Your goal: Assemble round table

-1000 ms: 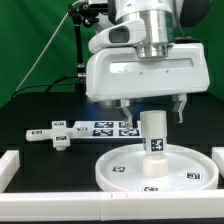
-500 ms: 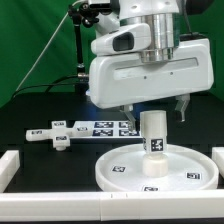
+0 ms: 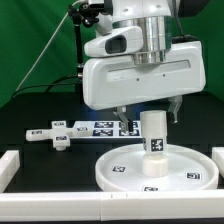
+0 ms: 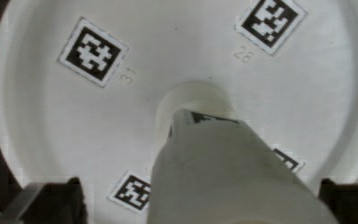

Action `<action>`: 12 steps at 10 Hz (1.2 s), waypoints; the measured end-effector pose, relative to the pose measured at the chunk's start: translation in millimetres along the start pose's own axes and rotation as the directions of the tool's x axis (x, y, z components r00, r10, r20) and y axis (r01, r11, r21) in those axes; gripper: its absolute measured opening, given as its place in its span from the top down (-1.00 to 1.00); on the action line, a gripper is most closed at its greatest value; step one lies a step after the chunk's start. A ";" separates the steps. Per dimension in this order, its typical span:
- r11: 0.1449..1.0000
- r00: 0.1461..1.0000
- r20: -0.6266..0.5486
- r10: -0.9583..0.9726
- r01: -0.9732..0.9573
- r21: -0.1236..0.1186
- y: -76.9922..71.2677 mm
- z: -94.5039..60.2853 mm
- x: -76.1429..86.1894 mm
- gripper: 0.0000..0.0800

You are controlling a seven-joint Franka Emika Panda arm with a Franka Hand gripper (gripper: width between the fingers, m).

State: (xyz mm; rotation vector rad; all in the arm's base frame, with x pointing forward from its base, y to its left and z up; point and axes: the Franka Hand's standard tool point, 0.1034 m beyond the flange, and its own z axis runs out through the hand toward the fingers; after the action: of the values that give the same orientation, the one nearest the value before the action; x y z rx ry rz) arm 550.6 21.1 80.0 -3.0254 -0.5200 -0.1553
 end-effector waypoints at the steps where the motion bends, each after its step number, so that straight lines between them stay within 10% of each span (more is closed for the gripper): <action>1: 1.000 1.000 0.001 -0.002 0.002 0.001 -1.2 0.6 0.1 -0.32; 2: 1.000 1.000 0.001 -0.002 0.002 0.001 -1.1 0.7 0.0 0.00; 7: 0.994 0.994 0.001 0.111 -0.111 0.003 -1.8 0.7 0.2 -0.02; 12: 0.729 0.729 0.013 0.684 -0.684 0.029 -13.2 1.9 4.0 -0.02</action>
Offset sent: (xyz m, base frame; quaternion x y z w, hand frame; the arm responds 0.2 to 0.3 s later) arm 0.0000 0.0000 0.0000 0.0000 0.0000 0.0650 0.9979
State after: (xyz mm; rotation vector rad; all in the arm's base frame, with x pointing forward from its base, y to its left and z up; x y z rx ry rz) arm 550.0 34.9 79.3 -2.9455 0.6157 -0.0933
